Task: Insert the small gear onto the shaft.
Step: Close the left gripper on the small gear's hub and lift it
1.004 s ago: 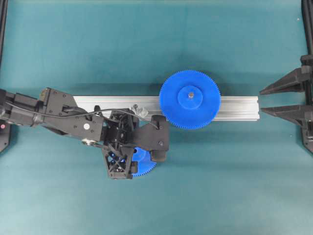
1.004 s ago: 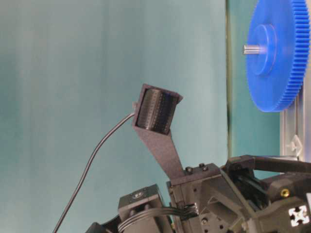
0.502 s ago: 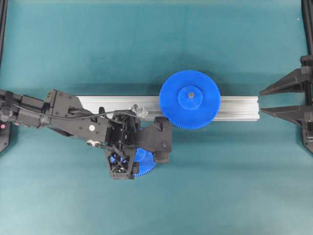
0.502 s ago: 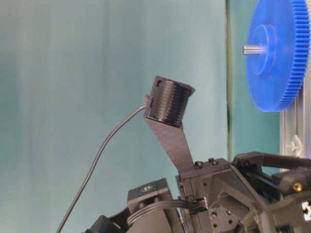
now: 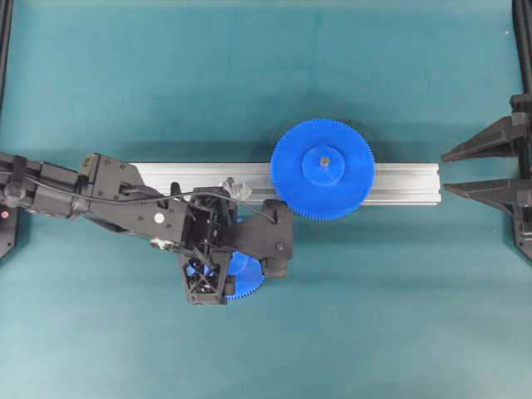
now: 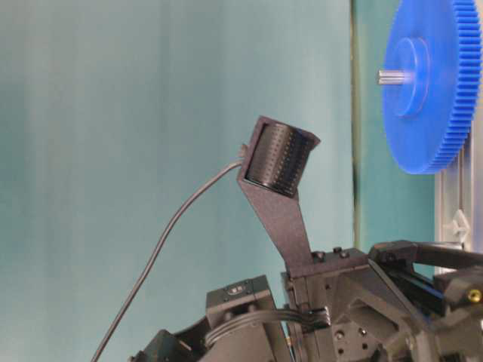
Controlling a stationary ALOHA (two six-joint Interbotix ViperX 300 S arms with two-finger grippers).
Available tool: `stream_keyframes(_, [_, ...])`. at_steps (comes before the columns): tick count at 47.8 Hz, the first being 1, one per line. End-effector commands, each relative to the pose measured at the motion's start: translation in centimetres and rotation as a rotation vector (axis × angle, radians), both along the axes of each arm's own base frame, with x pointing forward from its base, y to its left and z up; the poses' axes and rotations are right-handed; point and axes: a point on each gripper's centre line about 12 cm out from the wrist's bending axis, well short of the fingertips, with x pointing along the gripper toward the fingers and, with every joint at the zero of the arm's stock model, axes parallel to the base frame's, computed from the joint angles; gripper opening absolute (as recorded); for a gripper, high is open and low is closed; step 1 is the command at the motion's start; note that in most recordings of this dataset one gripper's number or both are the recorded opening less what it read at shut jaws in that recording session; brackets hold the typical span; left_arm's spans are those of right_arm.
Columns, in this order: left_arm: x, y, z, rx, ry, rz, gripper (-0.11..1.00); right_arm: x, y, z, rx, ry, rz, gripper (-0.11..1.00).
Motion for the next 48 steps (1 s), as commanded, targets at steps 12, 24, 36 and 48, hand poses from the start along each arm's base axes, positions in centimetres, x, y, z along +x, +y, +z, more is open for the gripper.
stream_keyframes(12, [0.7,-0.3,0.9,-0.004,-0.037,-0.006,0.92,0.1,0.0,0.3,0.008,-0.011,-0.005,0.60])
stream_keyframes(24, [0.7,-0.2,0.7,-0.004,-0.035,-0.003,0.92,0.2,0.0,0.2,0.008,-0.009,-0.005,0.60])
stream_keyframes(36, [0.7,-0.1,0.5,-0.003,-0.034,-0.001,0.92,0.2,0.0,0.2,0.007,-0.009,-0.004,0.60])
stream_keyframes(48, [0.7,-0.1,0.3,-0.002,-0.028,-0.003,0.87,0.2,0.0,0.2,0.010,-0.008,-0.005,0.60])
